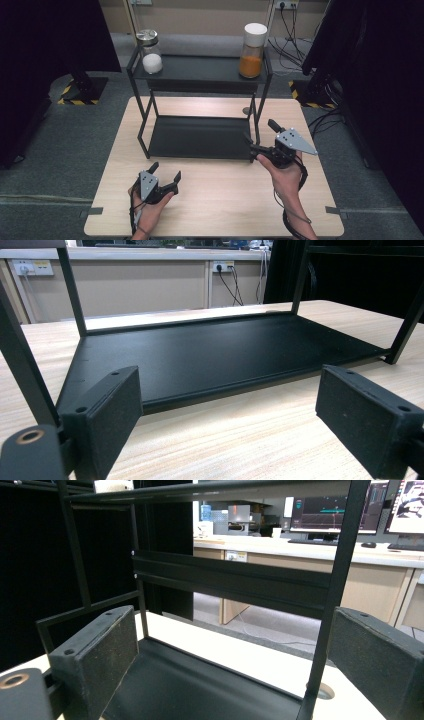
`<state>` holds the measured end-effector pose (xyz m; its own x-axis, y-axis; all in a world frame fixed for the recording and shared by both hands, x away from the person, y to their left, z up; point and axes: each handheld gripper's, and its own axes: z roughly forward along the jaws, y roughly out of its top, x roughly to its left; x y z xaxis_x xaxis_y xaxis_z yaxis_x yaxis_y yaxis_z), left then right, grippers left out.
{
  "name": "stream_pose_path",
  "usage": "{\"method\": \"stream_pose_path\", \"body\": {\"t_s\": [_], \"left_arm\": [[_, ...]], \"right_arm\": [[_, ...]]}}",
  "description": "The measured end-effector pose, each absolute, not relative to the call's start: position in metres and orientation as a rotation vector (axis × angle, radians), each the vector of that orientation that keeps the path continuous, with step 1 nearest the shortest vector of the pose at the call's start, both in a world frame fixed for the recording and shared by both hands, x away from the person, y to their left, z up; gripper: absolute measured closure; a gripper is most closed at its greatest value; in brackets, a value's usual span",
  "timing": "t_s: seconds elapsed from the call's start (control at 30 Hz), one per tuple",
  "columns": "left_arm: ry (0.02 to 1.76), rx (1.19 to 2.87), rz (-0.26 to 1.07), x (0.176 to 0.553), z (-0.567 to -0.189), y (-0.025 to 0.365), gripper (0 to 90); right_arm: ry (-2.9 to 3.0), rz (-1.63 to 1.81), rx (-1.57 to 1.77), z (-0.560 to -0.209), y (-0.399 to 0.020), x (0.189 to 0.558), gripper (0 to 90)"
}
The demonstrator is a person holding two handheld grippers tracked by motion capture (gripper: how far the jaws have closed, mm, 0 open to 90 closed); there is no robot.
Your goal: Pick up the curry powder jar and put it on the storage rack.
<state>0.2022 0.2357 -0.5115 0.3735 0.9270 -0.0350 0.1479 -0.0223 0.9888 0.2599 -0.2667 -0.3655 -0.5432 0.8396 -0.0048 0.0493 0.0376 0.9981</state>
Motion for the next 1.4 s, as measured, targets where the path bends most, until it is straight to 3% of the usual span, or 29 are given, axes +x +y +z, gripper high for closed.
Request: {"method": "stream_pose_path", "body": {"t_s": [1.4], "left_arm": [[1.025, 1.462, 0.844, 0.201, -0.513, 0.236, 10.7]], "right_arm": [[1.745, 1.526, 0.988, -0.426, -0.277, 0.233, 6.2]]}}
